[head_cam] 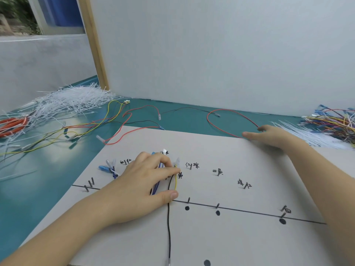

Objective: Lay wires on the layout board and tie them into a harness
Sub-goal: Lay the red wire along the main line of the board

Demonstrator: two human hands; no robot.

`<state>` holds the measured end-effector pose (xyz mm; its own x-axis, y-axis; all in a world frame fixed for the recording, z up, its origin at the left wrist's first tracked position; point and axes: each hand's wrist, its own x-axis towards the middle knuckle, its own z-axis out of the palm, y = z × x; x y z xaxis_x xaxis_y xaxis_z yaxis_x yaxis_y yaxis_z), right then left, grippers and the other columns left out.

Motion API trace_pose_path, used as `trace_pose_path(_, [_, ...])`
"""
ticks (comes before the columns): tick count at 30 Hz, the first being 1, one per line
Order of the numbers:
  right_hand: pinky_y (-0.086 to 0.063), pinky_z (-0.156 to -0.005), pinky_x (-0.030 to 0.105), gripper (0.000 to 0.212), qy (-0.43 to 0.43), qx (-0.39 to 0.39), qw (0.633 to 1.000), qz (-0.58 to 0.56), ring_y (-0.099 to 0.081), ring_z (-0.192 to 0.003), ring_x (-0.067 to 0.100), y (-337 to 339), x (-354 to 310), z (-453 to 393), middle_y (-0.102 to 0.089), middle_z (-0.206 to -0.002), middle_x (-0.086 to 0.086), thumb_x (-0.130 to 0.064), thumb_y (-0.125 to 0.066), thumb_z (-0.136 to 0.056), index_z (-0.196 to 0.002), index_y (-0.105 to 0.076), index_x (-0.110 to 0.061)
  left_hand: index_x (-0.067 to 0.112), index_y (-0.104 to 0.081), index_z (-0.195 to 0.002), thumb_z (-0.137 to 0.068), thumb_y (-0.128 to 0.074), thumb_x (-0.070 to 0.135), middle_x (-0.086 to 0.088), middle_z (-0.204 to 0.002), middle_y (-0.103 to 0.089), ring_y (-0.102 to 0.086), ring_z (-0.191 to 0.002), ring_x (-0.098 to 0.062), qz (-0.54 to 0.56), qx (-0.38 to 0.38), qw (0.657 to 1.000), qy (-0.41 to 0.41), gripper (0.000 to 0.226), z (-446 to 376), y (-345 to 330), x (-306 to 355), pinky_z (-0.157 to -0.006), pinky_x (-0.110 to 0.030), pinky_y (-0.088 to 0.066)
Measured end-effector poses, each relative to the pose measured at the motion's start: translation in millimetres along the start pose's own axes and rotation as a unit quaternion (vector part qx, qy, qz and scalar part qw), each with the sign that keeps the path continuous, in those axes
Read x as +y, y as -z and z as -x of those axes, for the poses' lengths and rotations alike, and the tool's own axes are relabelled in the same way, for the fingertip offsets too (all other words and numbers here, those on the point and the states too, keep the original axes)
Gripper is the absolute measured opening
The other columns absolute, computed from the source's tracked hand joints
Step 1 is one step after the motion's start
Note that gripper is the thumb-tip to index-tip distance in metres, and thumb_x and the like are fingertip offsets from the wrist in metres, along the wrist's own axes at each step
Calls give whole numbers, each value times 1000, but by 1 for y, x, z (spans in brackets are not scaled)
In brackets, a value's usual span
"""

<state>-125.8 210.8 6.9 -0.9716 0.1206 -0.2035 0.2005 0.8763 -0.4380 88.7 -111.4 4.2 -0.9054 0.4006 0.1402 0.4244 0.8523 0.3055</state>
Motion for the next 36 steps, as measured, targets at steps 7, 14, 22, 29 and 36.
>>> trace_pose_path(7, [-42, -71, 26, 27, 76, 18, 996, 52, -56, -83, 18, -4, -29, -11, -67, -91, -1, -38, -74, -76, -94, -71, -19, 48, -34, -132, -74, -20, 71, 40, -124, -20, -15, -117, 9, 7, 17, 1000, -3, 64, 1, 2, 2, -97, -4, -7])
trace_pose_path(14, [-48, -77, 29, 16, 99, 67, 984, 132, -61, -98, 28, -9, -43, -5, -69, -101, 10, -13, -70, -80, -96, -74, -10, 48, -38, -129, -70, -14, 72, 42, -120, -13, -11, -120, 7, -11, 4, 1000, 5, 67, 1, 0, 2, -95, -7, -7])
trace_pose_path(22, [-50, -83, 34, 22, 98, 109, 979, 143, -58, -102, 34, -11, -38, -7, -65, -107, 18, -7, -56, -84, -103, -65, 0, 46, -43, -127, -72, -14, 70, 37, -126, -21, -10, -119, 8, -5, 12, 1000, 3, 66, 1, -2, 4, -96, -3, -3])
trace_pose_path(29, [-48, -78, 35, 26, 66, 97, 988, 102, -57, -101, 36, -18, -38, -12, -63, -107, 22, -7, -57, -85, -107, -62, 6, 45, -46, -124, -76, -19, 68, 41, -122, -20, -12, -118, 10, 9, 29, 1000, -7, 60, 1, -3, 3, -97, -6, -8])
trace_pose_path(36, [-32, -54, 24, 10, 80, 158, 968, -180, -36, -52, 19, 2, -30, 5, -43, -55, 5, -12, -61, -83, -82, -69, -6, 41, -51, -122, -77, -19, 67, 43, -117, -25, -11, -116, 14, 19, 42, 999, -16, 61, 1, -6, 4, -98, -12, -12])
